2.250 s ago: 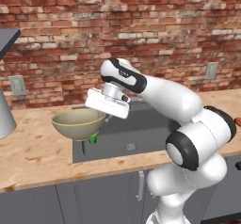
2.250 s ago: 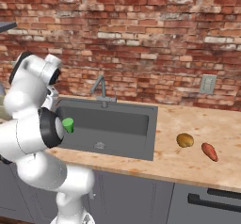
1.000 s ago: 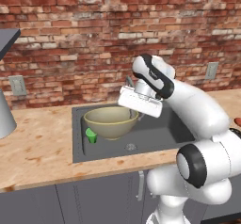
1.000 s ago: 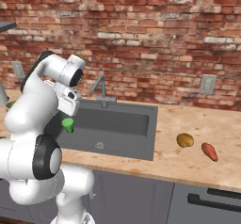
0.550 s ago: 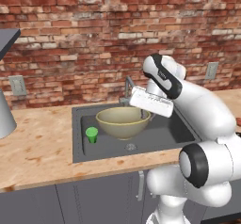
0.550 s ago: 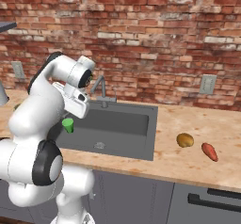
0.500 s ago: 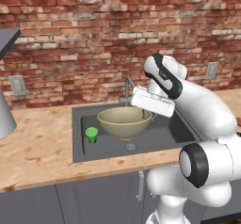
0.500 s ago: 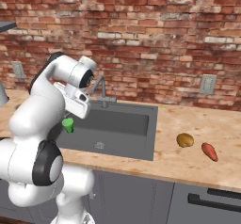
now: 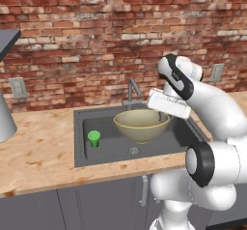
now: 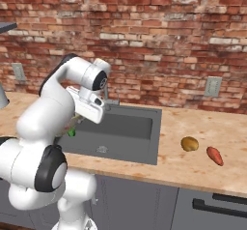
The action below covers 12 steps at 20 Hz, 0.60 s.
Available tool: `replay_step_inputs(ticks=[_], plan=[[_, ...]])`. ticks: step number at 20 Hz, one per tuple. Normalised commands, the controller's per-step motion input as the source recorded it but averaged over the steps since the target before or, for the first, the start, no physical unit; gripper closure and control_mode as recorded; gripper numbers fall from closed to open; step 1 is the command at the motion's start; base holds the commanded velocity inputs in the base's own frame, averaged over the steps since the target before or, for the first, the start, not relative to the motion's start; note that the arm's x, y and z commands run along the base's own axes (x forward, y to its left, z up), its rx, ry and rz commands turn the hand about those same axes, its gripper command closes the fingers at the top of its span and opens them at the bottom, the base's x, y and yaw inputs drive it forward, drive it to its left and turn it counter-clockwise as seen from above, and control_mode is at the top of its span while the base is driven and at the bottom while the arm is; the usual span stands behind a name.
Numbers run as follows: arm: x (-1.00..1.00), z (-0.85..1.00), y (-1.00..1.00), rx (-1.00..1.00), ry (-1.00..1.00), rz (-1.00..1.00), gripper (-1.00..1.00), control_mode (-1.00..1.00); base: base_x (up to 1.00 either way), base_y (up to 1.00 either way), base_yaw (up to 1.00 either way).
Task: Remove the potato and sweet potato from the sink. Then move the bowl and cup from the counter to the sink for washing.
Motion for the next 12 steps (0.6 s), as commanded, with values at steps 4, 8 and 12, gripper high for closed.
replay_step_inputs(ticks=[4,8,12], plan=[[0.00,0.00,-0.40,0.00,0.00,0.07,1.00,-1.00,0.00,0.00,0.00],[0.00,0.00,-0.40,0.00,0.00,0.07,1.00,-1.00,0.00,0.00,0.00],[0.00,-0.03,-0.36,0.00,0.00,0.09,1.00,-1.00,0.00,0.00,0.00]])
